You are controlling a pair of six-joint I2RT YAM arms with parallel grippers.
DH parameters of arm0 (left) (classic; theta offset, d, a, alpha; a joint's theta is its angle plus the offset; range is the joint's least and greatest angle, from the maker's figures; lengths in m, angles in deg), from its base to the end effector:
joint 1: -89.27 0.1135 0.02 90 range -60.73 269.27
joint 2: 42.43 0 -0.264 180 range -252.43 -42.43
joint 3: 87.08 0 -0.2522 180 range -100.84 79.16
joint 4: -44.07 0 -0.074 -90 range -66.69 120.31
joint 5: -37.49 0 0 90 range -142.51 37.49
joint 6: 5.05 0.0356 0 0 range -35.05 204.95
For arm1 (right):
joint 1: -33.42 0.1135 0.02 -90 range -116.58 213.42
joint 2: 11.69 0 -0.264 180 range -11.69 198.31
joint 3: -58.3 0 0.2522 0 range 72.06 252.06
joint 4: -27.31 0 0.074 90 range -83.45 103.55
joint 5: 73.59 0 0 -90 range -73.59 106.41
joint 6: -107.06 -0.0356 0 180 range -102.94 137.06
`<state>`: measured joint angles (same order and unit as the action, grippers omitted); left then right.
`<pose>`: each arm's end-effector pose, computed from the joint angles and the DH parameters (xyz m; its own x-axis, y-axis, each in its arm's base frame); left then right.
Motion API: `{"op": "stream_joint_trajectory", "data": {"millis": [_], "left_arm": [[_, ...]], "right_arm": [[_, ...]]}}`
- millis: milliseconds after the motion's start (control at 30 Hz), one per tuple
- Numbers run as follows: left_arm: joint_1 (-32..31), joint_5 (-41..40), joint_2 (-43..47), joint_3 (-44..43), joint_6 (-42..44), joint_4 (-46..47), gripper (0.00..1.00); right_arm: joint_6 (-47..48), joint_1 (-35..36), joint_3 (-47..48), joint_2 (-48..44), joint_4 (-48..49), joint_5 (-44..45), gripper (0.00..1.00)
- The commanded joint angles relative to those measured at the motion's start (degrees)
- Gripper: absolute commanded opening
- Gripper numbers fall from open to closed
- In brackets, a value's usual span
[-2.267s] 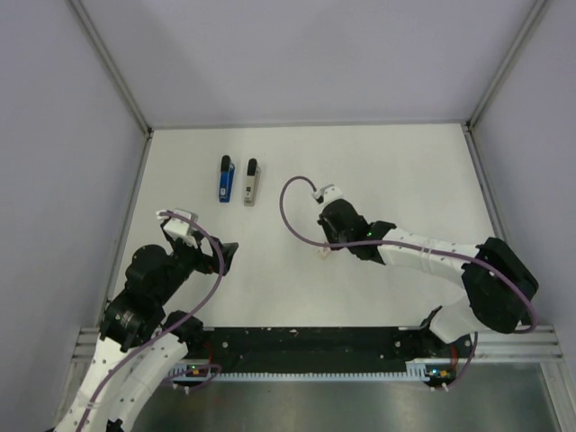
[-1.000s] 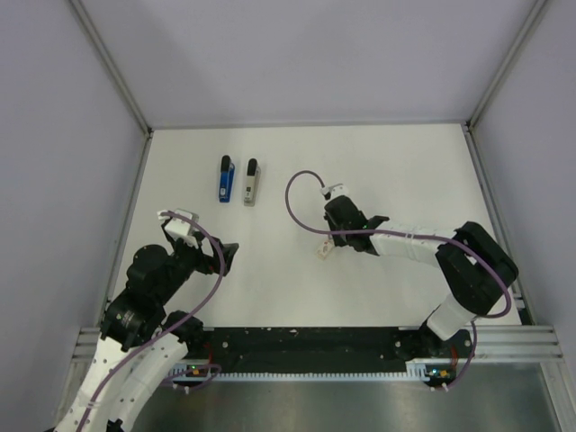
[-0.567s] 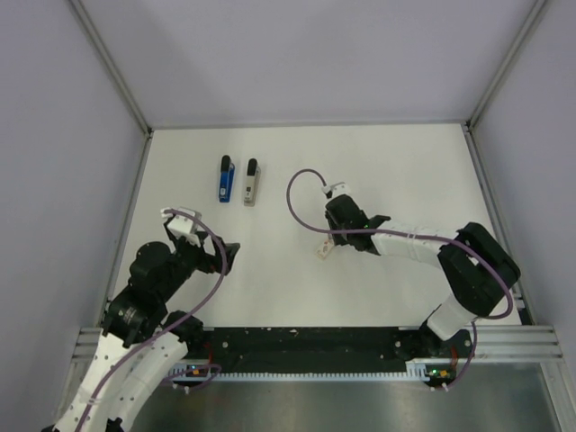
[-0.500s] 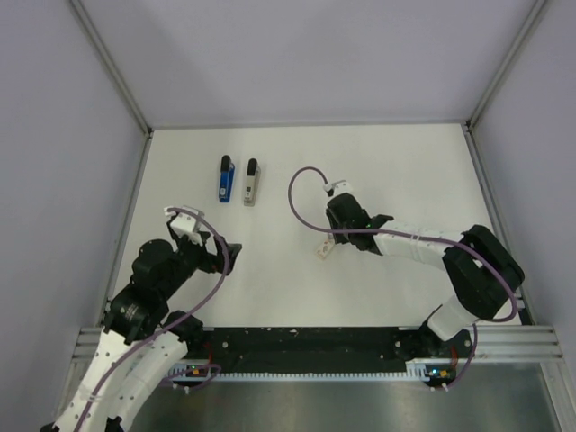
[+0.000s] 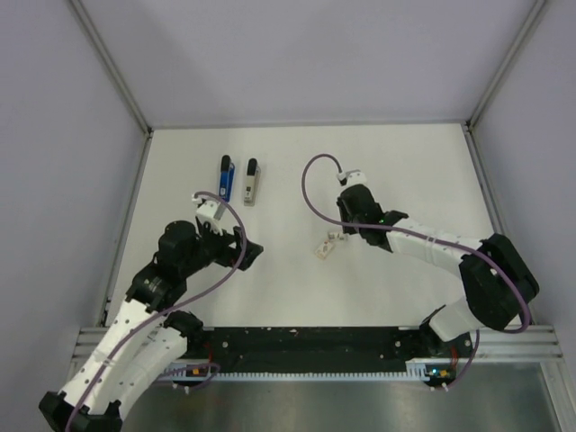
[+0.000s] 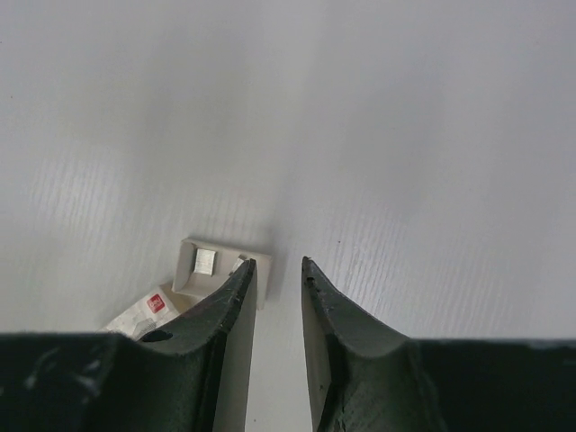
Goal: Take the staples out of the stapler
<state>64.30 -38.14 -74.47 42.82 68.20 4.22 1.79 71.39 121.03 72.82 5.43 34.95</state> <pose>0.1202 -0.0657 0.2915 -0.5003 -0.0750 -0.8626 0.4947 0.7929 -0.3558 0.2489 0.1799 0.2083 -0.6309 -0.1756 -0.7557 -0.2444 0.9694 -0.0212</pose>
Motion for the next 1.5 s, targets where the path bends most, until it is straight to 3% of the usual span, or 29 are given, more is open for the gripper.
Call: {"op": "stream_joint_trajectory", "data": {"millis": [0, 233, 667, 1467], "left_arm": [[-1.3, 3.5, -5.0, 2.0, -4.4, 9.1, 0.97], [-7.8, -1.0, -14.8, 3.0, -5.9, 16.3, 0.96], [-13.4, 0.1, -31.2, 3.5, -10.1, 28.5, 0.89], [-17.1, -0.1, -43.4, 2.1, -13.2, 36.5, 0.75]], "right_arm": [[-1.1, -1.1, -0.4, 0.8, 2.5, -0.9, 0.25], [-2.0, -1.2, -0.8, 2.9, 3.7, -2.2, 0.23], [-3.3, -1.3, -2.1, 5.5, 5.4, -3.4, 0.18], [-4.2, -1.4, -3.7, 6.6, 5.9, -4.0, 0.16]]}}
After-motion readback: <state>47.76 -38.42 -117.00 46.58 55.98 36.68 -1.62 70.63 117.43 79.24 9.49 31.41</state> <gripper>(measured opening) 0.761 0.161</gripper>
